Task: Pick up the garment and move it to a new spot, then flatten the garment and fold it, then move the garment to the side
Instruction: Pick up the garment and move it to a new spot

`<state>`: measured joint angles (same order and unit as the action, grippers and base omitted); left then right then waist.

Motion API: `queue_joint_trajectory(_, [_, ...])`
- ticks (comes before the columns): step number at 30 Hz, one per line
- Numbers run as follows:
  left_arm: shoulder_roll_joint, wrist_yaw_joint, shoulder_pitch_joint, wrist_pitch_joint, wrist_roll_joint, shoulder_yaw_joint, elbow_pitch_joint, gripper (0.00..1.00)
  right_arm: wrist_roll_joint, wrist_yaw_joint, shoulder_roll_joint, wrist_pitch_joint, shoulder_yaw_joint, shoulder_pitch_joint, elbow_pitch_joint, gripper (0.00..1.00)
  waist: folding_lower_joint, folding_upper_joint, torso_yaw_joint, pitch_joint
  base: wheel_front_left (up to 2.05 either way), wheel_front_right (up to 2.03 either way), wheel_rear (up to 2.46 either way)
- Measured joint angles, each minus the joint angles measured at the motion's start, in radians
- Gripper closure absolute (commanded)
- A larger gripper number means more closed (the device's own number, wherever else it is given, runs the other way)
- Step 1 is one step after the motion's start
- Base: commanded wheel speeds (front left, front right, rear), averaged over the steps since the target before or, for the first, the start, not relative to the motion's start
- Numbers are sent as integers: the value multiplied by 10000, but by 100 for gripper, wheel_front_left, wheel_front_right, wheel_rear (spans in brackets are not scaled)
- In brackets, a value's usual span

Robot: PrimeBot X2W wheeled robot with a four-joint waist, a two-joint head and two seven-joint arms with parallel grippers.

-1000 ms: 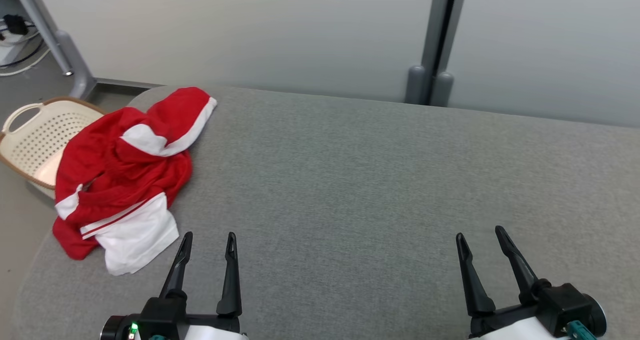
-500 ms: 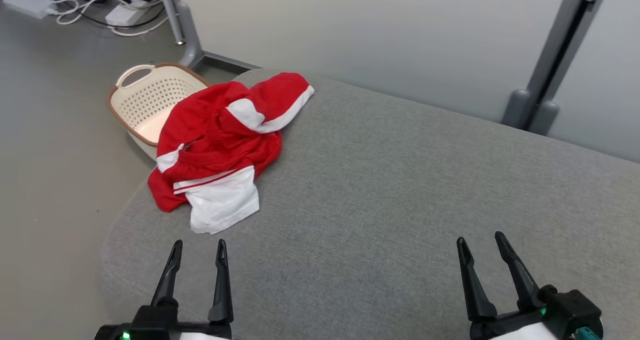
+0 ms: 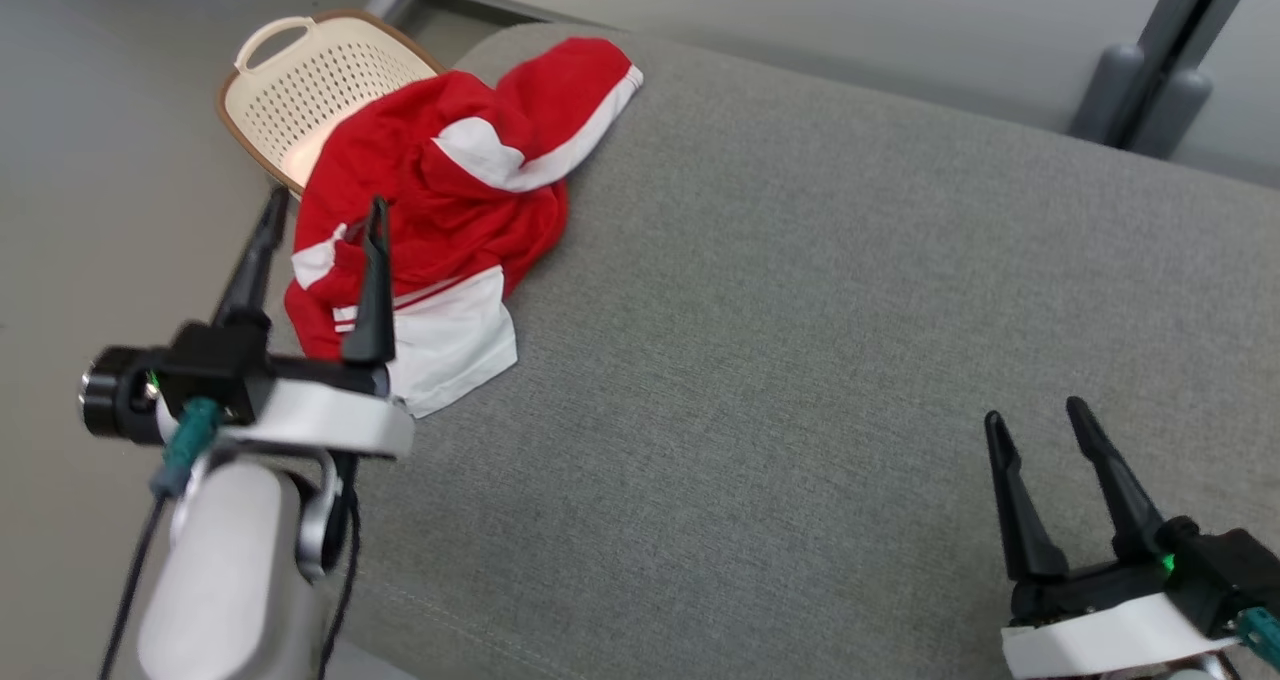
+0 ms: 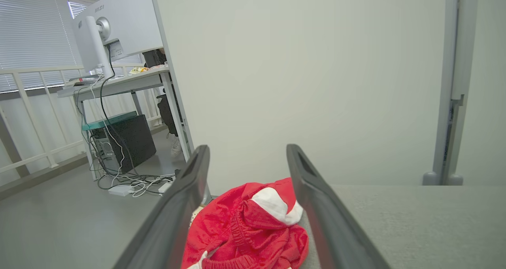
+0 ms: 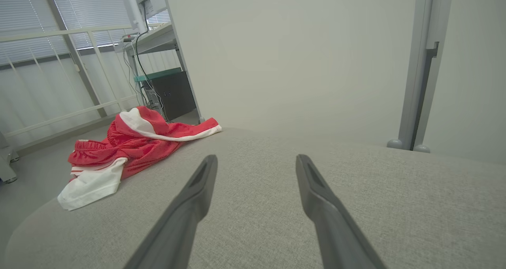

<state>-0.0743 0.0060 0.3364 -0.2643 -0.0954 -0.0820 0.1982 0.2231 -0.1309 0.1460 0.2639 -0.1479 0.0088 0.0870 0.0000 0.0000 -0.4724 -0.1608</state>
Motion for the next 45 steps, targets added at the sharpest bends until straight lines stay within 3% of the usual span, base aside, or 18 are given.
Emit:
queue_joint_trajectory(4, [-543, -228, 2108, 134, -19, 339, 2615, 0, 2, 0, 639, -2, 42, -281, -267, 0, 0, 0, 254, -813, 0, 0, 0])
queue_joint_trajectory(12, [-1327, -600, 5630, 2339, -391, 621, 6295, 0, 50, 0, 1298, 0, 309, -772, -869, 0, 0, 0, 996, -2368, 0, 0, 0])
queue_joint_trajectory(19, [-1685, -577, 6379, 3442, -483, 583, 8412, 0, 276, 0, 1290, 0, 159, -1194, -926, 0, 0, 0, 1913, -3158, 0, 0, 0])
queue_joint_trajectory(23, [-1708, -594, 6410, 3223, -631, 644, 9079, 0, 366, 0, 1256, 0, 171, -1326, -934, 0, 0, 0, 2298, -3436, 0, 0, 0])
queue_joint_trajectory(25, [-1699, -616, 6390, 2598, -637, 602, 9164, 0, 366, 0, 1221, -2, 219, -1330, -940, 0, 0, 0, 2417, -3520, 0, 0, 0])
queue_joint_trajectory(26, [-1716, -552, 6380, 2123, -529, 502, 9133, 3, 366, 0, 1202, 0, 240, -1343, -938, 0, 0, 0, 2449, -3537, 0, 0, 0])
queue_joint_trajectory(27, [-1720, -493, 6357, 1732, -424, 382, 9137, 100, 366, 0, 1175, 0, 276, -1365, -918, 0, 0, 0, 2460, -3517, 0, 0, 0])
queue_joint_trajectory(29, [-1718, -395, 6289, 1313, -313, 314, 9160, 100, 368, 0, 1131, -2, 320, -1381, -882, 0, 0, 0, 2465, -3462, 0, 0, 0])
queue_joint_trajectory(30, [-1781, -213, 6109, 558, -176, 194, 9194, 100, 368, 0, 978, -2, 343, -1414, -788, 0, 0, 0, 2482, -3277, 0, 0, 0])
queue_joint_trajectory(33, [-2010, 12, 5968, 82, -44, 138, 8790, 100, 366, 0, 673, -2, 215, -1465, -717, 0, 0, 0, 2556, -2911, 0, 0, 0])
queue_joint_trajectory(37, [-2144, 171, 5590, 23, 224, -2, 6667, 100, 328, 0, 236, -2, 75, -1503, -564, 0, 0, 0, 2723, -2289, 0, 0, 0])
queue_joint_trajectory(45, [-2483, -291, 4408, 2, 245, -102, 4176, 100, 127, -2, -550, -2, -546, -1397, -272, 0, 0, 0, 3324, -956, 0, 0, 0])
